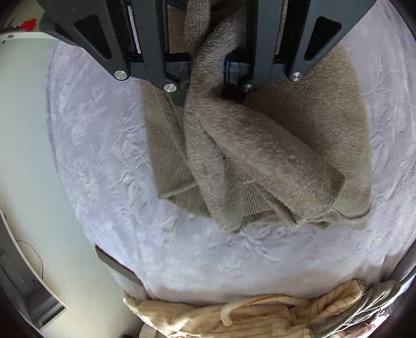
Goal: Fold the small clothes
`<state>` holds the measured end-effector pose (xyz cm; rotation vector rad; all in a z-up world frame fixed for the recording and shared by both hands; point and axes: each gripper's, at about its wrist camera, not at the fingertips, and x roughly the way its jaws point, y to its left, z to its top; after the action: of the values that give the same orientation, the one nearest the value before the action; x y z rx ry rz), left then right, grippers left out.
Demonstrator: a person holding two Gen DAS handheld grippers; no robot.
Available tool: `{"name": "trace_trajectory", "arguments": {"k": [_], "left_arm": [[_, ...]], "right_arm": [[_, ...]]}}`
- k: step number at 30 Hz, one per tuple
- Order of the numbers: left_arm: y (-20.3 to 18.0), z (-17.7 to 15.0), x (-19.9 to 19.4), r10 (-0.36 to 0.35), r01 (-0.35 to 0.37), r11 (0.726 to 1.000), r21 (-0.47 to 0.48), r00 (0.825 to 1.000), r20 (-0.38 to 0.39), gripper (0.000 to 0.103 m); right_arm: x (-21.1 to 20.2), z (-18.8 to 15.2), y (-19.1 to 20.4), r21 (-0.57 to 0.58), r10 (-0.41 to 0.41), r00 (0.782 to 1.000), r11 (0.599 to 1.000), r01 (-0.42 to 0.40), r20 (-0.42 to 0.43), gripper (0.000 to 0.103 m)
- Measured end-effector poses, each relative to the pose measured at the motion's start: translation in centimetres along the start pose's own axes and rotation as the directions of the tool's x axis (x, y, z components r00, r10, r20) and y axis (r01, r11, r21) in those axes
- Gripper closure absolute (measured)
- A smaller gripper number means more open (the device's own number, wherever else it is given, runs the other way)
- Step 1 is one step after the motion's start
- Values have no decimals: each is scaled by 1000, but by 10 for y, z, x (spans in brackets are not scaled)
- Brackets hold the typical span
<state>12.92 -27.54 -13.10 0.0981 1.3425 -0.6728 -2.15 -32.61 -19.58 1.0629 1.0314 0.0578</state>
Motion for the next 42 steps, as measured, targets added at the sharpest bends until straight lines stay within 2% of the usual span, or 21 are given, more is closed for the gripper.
{"name": "trace_trajectory", "arguments": {"k": [6, 10, 11, 12, 14, 15, 17, 19, 23, 24, 25, 30, 32, 35, 36, 37, 38, 40, 42], "left_arm": [[-12, -8, -9, 91, -93, 993, 69, 996, 24, 87], [-12, -7, -22, 107, -109, 991, 78, 994, 32, 87], [-13, -7, -27, 107, -110, 990, 86, 993, 46, 81], [-15, -9, -35, 104, -110, 989, 98, 992, 70, 52], [-19, -10, -49, 110, -125, 985, 115, 986, 129, 6], [-22, -12, -57, 105, -128, 983, 133, 981, 165, 6], [-22, -16, -67, 100, -130, 978, 160, 978, 185, 6], [-13, -20, -74, 104, -134, 981, 143, 974, 202, 6], [22, -27, -81, 125, -140, 988, 58, 969, 215, 6], [35, -30, -81, 144, -153, 988, 29, 967, 212, 6], [45, -32, -79, 161, -166, 986, 6, 966, 205, 6], [92, -49, -66, 207, -192, 975, -108, 967, 147, 6], [105, -56, -63, 219, -202, 970, -133, 966, 135, 6], [115, -62, -57, 239, -222, 965, -137, 963, 121, 6], [117, -63, -56, 243, -227, 964, -136, 962, 122, 6], [118, -63, -56, 243, -226, 964, -137, 962, 127, 6], [119, -63, -56, 243, -225, 964, -138, 961, 130, 6], [117, -62, -58, 243, -224, 965, -134, 960, 142, 6], [114, -60, -58, 248, -232, 966, -115, 957, 153, 6]], "right_arm": [[-22, -7, -27, 41, 57, 998, 997, -58, 31, 94], [-36, -7, -39, 79, 111, 993, 990, -115, 44, 91], [-35, -4, -38, 81, 121, 992, 989, -124, 42, 90], [-36, -1, -40, 81, 126, 991, 988, -129, 41, 89], [-36, 4, -38, 77, 134, 990, 988, -136, 41, 70], [-44, 2, -44, 77, 141, 989, 987, -144, 44, 60], [-48, 5, -46, 85, 169, 984, 981, -173, 57, 59], [-47, 13, -47, 114, 200, 976, 971, -208, 83, 59], [-55, 18, -65, 196, 300, 943, 926, -324, 143, 51], [-55, 21, -67, 202, 322, 935, 916, -347, 145, 45], [-54, 24, -66, 200, 338, 931, 911, -360, 137, 43], [-39, 48, -51, 168, 379, 922, 906, -388, 84, 42], [-38, 57, -44, 141, 345, 937, 926, -350, 58, 41], [-29, 73, -25, 56, 233, 972, 971, -232, -22, 42], [-29, 71, -19, 16, 189, 981, 982, -189, -38, 58], [-27, 74, -10, -37, 128, 991, 991, -129, -44, 89], [-25, 76, 2, -97, 41, 998, 994, -45, -49, 89], [-29, 74, 29, -239, -82, 997, 968, 78, -7, 89], [-39, 70, 61, -377, -122, 991, 916, 134, 56, 89]]}}
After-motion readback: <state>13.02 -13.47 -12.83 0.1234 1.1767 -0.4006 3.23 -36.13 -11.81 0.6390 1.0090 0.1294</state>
